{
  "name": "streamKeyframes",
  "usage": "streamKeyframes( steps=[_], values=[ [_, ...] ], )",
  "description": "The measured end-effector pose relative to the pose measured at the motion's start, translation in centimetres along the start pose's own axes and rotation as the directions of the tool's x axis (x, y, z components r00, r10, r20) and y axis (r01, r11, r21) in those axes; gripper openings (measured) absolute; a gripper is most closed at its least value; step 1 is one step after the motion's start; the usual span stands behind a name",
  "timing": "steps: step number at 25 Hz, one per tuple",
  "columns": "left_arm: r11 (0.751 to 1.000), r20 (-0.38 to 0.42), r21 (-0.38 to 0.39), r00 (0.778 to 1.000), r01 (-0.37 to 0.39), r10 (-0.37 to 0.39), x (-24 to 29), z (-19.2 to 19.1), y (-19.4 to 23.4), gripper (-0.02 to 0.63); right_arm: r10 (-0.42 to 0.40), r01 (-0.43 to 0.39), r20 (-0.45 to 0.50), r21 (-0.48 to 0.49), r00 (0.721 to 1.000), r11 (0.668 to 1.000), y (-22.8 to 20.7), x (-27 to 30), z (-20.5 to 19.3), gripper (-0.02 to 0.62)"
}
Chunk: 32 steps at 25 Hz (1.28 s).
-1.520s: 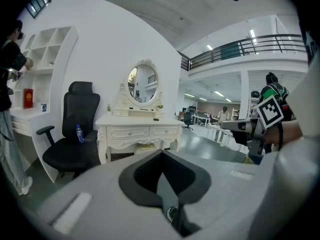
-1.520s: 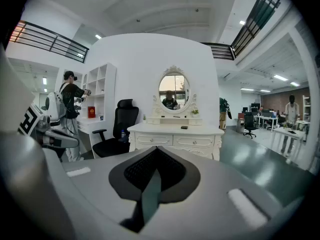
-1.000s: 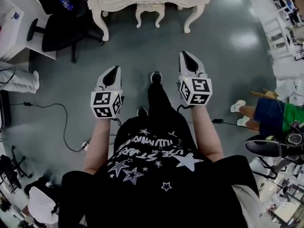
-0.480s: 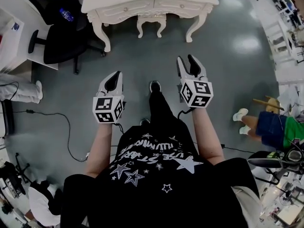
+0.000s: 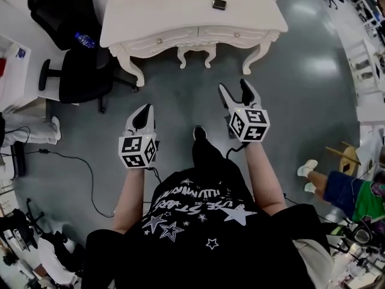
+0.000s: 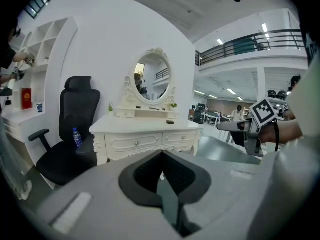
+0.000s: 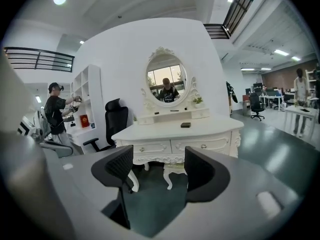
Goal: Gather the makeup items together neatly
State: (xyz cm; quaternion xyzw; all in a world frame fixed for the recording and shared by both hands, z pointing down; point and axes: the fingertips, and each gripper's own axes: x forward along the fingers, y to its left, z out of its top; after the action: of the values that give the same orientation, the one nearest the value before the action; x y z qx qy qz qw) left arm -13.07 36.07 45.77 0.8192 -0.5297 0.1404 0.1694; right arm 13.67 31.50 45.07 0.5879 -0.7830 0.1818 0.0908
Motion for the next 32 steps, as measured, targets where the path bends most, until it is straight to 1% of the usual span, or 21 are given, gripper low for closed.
streamKeyframes(
  steps=[4, 8, 13, 21, 26, 32],
  values=[
    [0.999, 0.014, 0.003, 0.999, -0.032, 0.032, 5.1, 2.8, 0.6, 0.000, 0.027, -0.027, -0.002, -0.004, 1.000, 1.000, -3.0, 5.4, 2.6, 0.336],
    [0.999, 0.021, 0.003, 0.998, -0.054, 0.054, 9.0, 4.9, 0.9, 0.000, 0.044, -0.044, -0.004, 0.002, 0.999, 0.999, -5.5, 9.8, 4.4, 0.334],
    [0.993, 0.042, -0.008, 0.992, -0.115, 0.116, 12.2, 6.6, 2.6, 0.000, 0.070, -0.070, -0.010, -0.007, 0.997, 0.998, -7.1, 14.1, 5.9, 0.334],
    [0.988, 0.033, -0.025, 0.988, -0.151, 0.152, 15.2, 8.0, 4.3, 0.000, 0.090, -0.090, -0.040, 0.006, 0.995, 0.996, -8.2, 19.1, 7.0, 0.331],
    [0.987, 0.007, -0.036, 0.988, -0.156, 0.156, 17.1, 8.3, 5.6, 0.000, 0.066, -0.064, -0.063, 0.021, 0.996, 0.998, -9.1, 21.7, 7.1, 0.330],
    [0.994, 0.002, -0.020, 0.994, -0.110, 0.110, 22.0, 9.9, 8.4, 0.000, -0.017, 0.020, -0.089, 0.028, 0.996, 0.999, -10.8, 26.0, 7.3, 0.333]
  ],
)
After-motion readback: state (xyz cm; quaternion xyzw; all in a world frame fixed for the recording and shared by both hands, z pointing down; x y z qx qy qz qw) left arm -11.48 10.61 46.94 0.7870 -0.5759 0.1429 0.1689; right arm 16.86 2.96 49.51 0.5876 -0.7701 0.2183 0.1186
